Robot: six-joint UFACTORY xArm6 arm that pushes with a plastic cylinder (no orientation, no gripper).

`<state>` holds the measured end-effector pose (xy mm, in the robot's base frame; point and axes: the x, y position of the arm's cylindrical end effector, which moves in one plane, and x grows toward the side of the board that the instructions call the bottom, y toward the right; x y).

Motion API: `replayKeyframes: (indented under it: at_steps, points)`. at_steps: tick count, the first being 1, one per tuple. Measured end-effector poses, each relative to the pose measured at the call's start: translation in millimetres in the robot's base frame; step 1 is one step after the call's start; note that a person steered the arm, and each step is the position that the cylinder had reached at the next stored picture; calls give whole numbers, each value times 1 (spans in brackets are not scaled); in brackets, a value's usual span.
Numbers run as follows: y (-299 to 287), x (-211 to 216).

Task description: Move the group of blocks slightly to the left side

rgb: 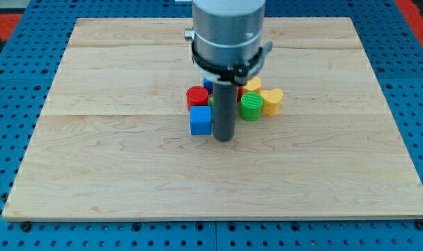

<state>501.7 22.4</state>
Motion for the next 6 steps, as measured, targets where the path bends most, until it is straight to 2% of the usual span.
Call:
replayKeyframes:
  at_steps: [2,3,4,5,6]
  points:
    - [111,-39]
    - [77,-51]
    - [-10,-66]
    - [20,-53]
    - [76,-71]
